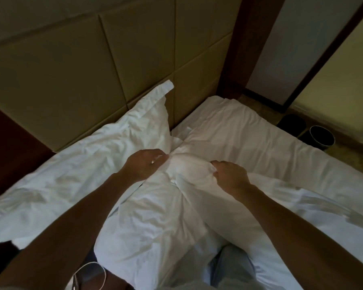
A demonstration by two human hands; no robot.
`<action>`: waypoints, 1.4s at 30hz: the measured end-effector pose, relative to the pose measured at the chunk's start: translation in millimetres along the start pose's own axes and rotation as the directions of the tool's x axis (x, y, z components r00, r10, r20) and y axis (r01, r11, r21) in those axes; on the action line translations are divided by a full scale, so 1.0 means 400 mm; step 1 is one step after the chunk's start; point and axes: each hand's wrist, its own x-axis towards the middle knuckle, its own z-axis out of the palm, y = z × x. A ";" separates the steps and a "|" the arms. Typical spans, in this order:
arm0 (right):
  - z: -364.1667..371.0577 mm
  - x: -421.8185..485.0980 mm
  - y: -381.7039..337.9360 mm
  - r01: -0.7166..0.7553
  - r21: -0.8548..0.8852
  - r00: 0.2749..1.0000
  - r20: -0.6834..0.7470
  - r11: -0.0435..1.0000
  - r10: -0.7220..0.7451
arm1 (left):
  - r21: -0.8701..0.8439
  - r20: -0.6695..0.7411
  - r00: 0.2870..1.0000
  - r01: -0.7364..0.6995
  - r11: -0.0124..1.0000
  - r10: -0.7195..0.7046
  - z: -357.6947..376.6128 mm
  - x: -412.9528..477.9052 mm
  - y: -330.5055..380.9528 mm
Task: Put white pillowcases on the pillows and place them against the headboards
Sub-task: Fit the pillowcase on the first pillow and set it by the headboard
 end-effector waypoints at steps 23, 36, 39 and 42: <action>0.002 -0.048 -0.038 -0.012 -0.050 0.999 -0.043 0.999 0.010 | 0.366 -0.160 0.968 -0.122 0.923 0.192 -0.006 0.020 0.032; -0.009 -0.058 -0.022 -0.035 -0.102 0.999 0.000 0.994 0.035 | 0.077 -0.227 0.962 0.171 0.982 -0.150 -0.005 0.017 0.064; -0.004 -0.064 -0.026 -0.030 -0.108 0.999 0.010 0.994 0.031 | 0.112 -0.188 0.978 0.113 0.987 -0.091 0.002 0.012 0.044; 0.001 -0.069 -0.032 -0.026 -0.125 1.000 0.006 0.992 0.027 | 0.095 -0.083 0.995 -0.043 0.995 0.051 -0.001 0.014 0.034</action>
